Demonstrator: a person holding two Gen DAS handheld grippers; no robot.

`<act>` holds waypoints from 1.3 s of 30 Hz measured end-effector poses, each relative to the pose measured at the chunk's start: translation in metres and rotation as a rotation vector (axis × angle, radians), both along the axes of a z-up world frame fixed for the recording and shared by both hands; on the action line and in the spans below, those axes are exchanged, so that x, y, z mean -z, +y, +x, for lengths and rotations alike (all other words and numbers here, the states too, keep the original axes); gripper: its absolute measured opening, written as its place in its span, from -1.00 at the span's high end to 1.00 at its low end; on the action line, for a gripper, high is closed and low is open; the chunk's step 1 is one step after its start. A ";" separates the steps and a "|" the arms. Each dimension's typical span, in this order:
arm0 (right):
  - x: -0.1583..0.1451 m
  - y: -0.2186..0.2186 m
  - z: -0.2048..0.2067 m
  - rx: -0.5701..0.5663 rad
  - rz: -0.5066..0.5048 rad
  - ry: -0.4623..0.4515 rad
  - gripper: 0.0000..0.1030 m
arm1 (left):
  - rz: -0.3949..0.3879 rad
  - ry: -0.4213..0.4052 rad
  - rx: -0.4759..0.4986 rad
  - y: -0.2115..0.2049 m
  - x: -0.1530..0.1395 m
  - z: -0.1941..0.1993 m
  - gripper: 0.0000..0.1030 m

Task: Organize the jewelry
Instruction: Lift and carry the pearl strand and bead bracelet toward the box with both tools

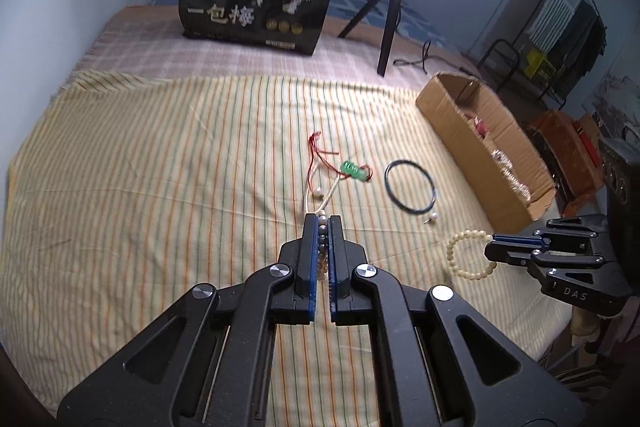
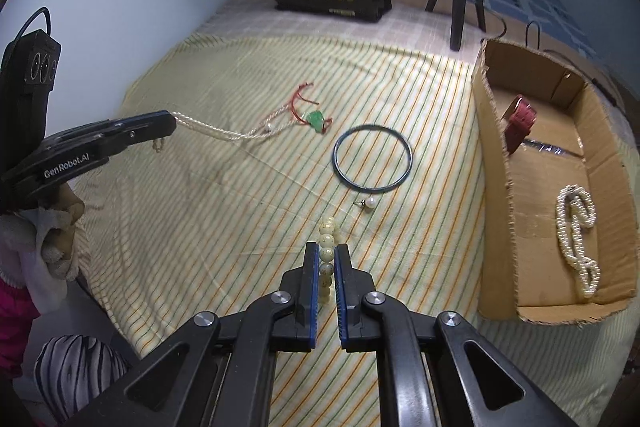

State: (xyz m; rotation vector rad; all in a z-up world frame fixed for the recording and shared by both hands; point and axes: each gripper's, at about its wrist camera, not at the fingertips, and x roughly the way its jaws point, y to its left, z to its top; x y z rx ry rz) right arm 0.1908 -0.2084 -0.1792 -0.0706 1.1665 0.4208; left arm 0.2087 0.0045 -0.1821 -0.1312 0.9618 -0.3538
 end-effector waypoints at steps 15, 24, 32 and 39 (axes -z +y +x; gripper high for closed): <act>-0.042 -0.008 -0.022 0.019 0.040 -0.092 0.91 | -0.068 -0.124 -0.021 0.014 -0.073 -0.023 0.97; -0.060 -0.021 -0.031 0.034 0.050 -0.129 0.91 | -0.089 -0.172 0.002 0.002 -0.101 -0.027 0.97; -0.077 -0.046 -0.033 0.065 0.049 -0.170 0.91 | -0.098 -0.193 0.049 -0.026 -0.113 -0.023 0.97; -0.092 -0.080 -0.031 0.117 0.041 -0.208 0.91 | -0.107 -0.197 0.089 -0.054 -0.118 -0.013 0.97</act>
